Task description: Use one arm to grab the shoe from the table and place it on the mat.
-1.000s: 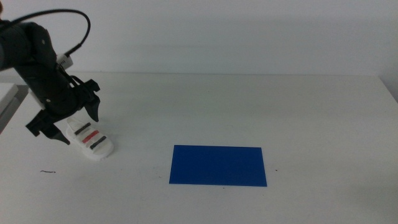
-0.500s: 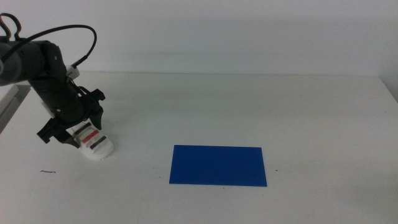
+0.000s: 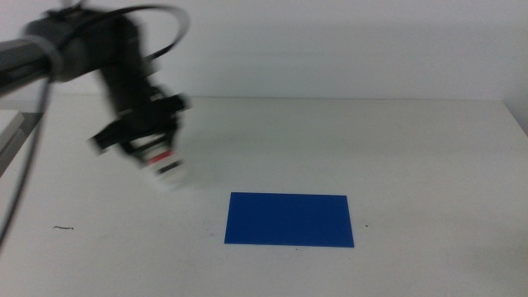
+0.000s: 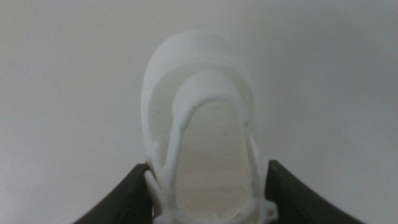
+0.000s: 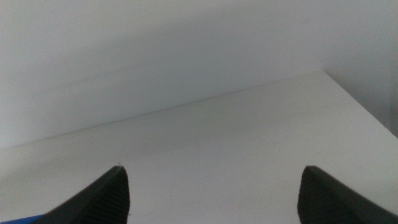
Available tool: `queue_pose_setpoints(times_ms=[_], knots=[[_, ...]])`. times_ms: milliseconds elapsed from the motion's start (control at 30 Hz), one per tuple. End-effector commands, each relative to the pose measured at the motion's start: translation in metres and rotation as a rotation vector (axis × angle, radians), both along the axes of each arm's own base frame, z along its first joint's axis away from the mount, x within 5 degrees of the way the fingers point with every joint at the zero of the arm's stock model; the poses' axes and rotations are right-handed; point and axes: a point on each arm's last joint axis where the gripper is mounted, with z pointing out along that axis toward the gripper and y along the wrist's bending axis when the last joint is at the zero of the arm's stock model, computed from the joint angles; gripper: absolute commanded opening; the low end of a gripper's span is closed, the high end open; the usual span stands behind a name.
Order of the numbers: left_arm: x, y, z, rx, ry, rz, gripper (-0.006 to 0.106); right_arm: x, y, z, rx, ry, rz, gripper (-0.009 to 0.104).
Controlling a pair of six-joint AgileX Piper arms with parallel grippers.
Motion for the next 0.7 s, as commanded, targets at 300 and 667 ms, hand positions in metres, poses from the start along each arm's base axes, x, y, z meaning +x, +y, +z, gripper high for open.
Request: queue_pose_setpoints(times_ms=[300, 667], knots=[[-0.032, -0.195, 0.007, -0.031, -0.067, -0.323, -0.002, 0.0, 0.0, 0.0, -0.01, -0.011, 0.002, 0.079], [-0.048, -0.223, -0.003, 0.163, -0.119, -1.587, -0.002, 0.0, 0.0, 0.0, -0.01, -0.011, 0.002, 0.079]])
